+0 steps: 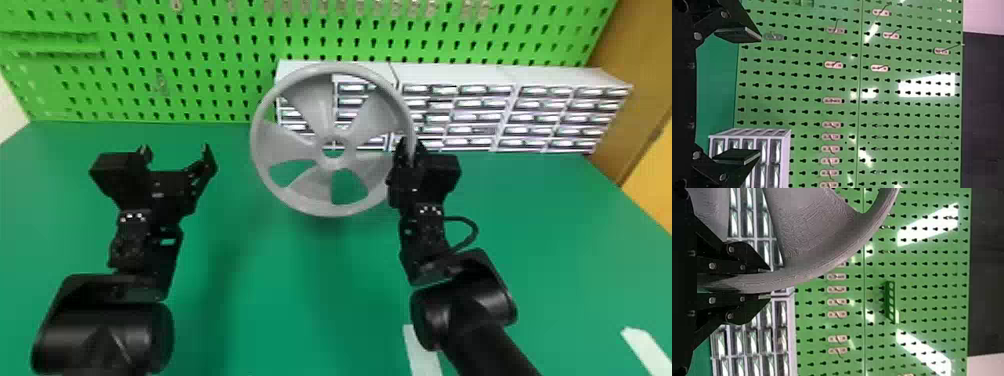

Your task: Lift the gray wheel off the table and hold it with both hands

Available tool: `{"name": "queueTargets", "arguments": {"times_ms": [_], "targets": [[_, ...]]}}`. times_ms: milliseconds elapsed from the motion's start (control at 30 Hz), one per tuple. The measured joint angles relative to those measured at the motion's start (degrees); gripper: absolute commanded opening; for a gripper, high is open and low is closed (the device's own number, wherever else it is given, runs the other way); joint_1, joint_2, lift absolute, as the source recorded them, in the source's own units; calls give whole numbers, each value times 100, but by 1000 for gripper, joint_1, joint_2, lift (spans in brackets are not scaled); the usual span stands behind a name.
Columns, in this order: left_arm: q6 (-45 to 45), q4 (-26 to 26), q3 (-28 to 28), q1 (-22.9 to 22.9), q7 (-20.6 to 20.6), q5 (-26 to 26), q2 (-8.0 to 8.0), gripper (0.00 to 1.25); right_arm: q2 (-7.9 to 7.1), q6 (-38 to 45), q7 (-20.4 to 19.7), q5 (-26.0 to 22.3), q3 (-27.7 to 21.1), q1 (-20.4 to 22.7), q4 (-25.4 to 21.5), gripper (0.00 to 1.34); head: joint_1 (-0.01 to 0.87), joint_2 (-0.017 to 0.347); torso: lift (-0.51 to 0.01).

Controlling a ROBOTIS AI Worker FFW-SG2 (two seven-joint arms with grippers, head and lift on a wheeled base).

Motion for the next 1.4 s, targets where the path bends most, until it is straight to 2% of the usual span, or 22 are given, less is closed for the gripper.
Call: {"name": "queueTargets", "arguments": {"times_ms": [367,733,967,1167,1400], "targets": [[0,-16,-147,26,72,71,0,1003,4,-963,-372,238,158,-5,417,117,711,15,-98],[0,-115,-192,93,108,146,0,1002,3,-1156,-442,329,236,-36,465,117,711,15,-98],[-225,-573,-476,445,547,224,0,953,3,-1177,-560,459,280,-44,466,117,711,15,-98],[-820,-703,-936,767,1021,361,0,928,3,-1243,-694,483,373,-41,463,117,711,15,-98],[-1205,-601,-1109,918,1048,521,0,933,3,-1315,-912,482,554,-45,421,118,711,15,-98]]}}
